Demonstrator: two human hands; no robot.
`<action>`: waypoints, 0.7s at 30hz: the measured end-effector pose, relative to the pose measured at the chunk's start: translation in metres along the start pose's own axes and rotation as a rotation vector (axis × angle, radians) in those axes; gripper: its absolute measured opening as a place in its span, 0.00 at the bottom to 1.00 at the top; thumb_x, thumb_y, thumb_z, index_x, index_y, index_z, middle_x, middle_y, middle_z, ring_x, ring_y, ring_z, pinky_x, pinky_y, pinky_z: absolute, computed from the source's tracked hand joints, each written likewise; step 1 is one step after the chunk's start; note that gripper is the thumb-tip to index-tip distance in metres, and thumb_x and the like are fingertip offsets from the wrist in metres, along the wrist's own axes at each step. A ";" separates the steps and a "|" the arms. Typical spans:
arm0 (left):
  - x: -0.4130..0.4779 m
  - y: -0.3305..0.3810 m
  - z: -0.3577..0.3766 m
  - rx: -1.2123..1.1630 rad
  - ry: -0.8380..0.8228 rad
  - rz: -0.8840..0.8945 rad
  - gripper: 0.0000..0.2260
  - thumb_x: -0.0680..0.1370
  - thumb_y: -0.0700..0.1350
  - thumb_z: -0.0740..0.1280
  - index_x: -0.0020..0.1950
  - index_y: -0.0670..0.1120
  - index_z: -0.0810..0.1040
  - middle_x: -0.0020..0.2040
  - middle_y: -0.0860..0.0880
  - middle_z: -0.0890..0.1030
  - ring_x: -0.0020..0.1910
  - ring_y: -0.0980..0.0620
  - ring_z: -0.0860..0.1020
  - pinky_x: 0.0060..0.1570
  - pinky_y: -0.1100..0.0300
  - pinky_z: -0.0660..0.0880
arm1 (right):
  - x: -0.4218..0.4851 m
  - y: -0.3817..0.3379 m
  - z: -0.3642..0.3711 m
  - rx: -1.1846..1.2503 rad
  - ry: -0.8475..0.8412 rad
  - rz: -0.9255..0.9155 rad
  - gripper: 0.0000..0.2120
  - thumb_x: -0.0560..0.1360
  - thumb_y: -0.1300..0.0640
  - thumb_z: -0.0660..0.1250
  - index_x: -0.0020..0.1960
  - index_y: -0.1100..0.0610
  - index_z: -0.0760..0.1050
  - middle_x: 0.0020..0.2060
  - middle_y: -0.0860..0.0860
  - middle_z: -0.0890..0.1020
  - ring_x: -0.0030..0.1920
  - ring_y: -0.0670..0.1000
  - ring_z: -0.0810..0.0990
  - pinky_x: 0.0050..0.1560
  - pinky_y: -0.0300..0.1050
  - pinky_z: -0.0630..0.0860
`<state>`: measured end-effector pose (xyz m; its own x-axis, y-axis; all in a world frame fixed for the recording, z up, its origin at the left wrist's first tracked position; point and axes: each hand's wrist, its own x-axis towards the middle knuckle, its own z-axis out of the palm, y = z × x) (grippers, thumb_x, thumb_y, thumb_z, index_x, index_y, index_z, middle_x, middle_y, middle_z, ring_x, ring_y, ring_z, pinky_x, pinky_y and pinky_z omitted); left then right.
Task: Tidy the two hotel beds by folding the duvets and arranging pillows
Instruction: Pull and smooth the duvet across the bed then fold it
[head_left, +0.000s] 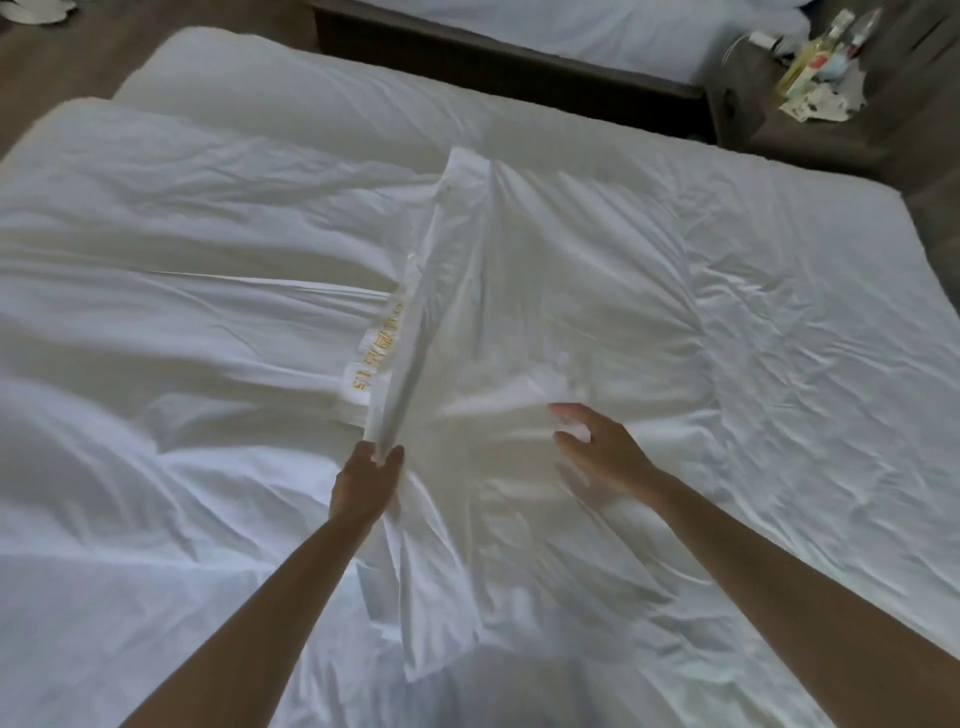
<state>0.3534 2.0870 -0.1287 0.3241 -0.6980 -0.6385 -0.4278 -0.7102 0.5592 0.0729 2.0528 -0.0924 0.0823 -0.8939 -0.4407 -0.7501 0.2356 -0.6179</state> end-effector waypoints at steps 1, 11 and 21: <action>-0.006 -0.004 0.004 0.012 -0.020 -0.008 0.23 0.79 0.53 0.64 0.69 0.41 0.68 0.64 0.40 0.75 0.63 0.40 0.73 0.59 0.52 0.69 | -0.012 0.008 0.000 -0.001 -0.002 0.012 0.21 0.79 0.57 0.64 0.72 0.52 0.69 0.68 0.48 0.73 0.68 0.47 0.71 0.61 0.35 0.64; -0.121 -0.065 0.037 0.058 0.144 0.105 0.30 0.72 0.58 0.72 0.61 0.40 0.64 0.58 0.41 0.69 0.61 0.40 0.69 0.58 0.48 0.68 | -0.114 0.084 0.033 -0.207 0.005 0.031 0.35 0.68 0.31 0.63 0.72 0.44 0.67 0.73 0.47 0.66 0.74 0.52 0.62 0.73 0.56 0.56; -0.159 -0.079 0.018 -0.402 0.286 0.199 0.17 0.84 0.50 0.53 0.58 0.42 0.77 0.49 0.44 0.78 0.51 0.46 0.76 0.47 0.58 0.69 | -0.174 0.132 0.049 -0.410 -0.092 -0.022 0.49 0.66 0.30 0.68 0.74 0.32 0.38 0.78 0.44 0.42 0.78 0.52 0.40 0.72 0.63 0.37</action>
<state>0.3210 2.2558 -0.0811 0.5106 -0.7804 -0.3610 -0.1658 -0.5014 0.8492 -0.0083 2.2581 -0.1295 0.1455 -0.8547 -0.4984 -0.9451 0.0289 -0.3255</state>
